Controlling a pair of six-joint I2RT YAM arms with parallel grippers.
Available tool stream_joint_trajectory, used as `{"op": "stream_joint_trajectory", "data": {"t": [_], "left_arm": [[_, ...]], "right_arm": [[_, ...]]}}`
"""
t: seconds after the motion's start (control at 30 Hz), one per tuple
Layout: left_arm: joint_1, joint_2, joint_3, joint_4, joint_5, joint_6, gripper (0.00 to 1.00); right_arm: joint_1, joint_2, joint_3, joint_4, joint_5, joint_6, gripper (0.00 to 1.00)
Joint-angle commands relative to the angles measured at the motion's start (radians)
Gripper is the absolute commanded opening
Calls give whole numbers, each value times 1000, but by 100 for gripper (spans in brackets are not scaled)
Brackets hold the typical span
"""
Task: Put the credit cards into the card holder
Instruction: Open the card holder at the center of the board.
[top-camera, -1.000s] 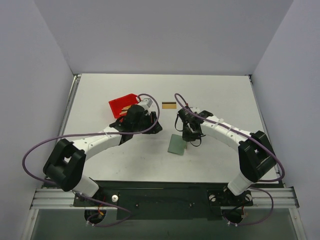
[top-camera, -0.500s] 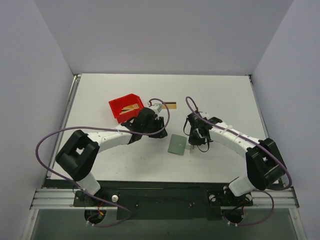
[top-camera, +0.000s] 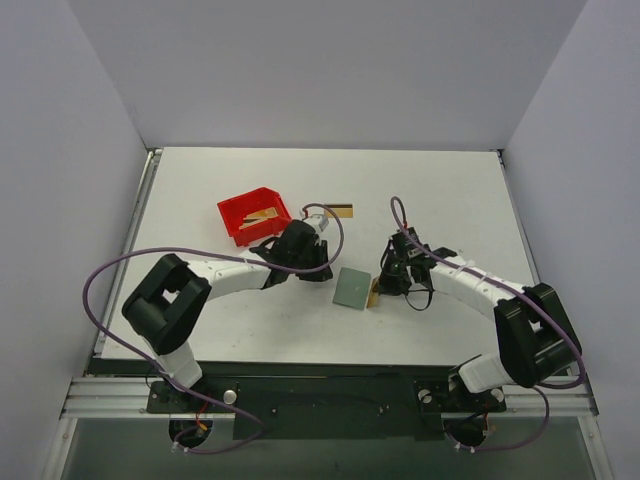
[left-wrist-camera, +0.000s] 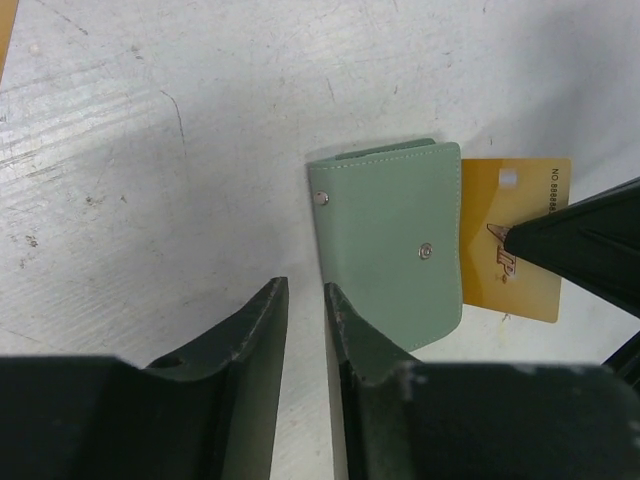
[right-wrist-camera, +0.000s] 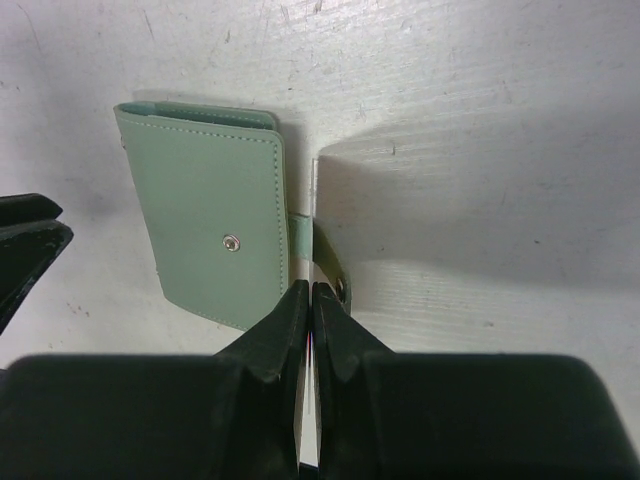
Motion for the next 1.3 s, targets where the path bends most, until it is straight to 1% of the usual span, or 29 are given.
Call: {"op": "stream_joint_trajectory", "data": {"t": [0.0,0.1,0.13,0.3,0.43,0.7,0.77,1.03,1.27], "left_arm": [[-8,21,13,51,2,13,26],[-8,44,13,56,15,11,16],[-9,47,11,56,18,11,11],[-18,69,10,54,23,17,2],[-26,78,8,53,28,19,0],[-32,96,11,56,35,17,0],[-32,98,14,47,32,19,0],[-32,99,-7,47,35,22,0],[-32,99,-4,50,46,23,0]], "right_arm": [[-16,-40,-26,42,-54,16,0],[-22,-51,-35,56,-61,15,0],[-27,-54,-38,57,-63,15,0],[-36,-57,-46,76,-87,18,0],[-41,-67,-53,96,-103,19,0],[-42,-77,-61,137,-149,12,0],[-42,-90,-66,175,-156,12,0],[-44,-145,-49,208,-189,-21,0],[-42,-110,-23,270,-267,-13,0]]}}
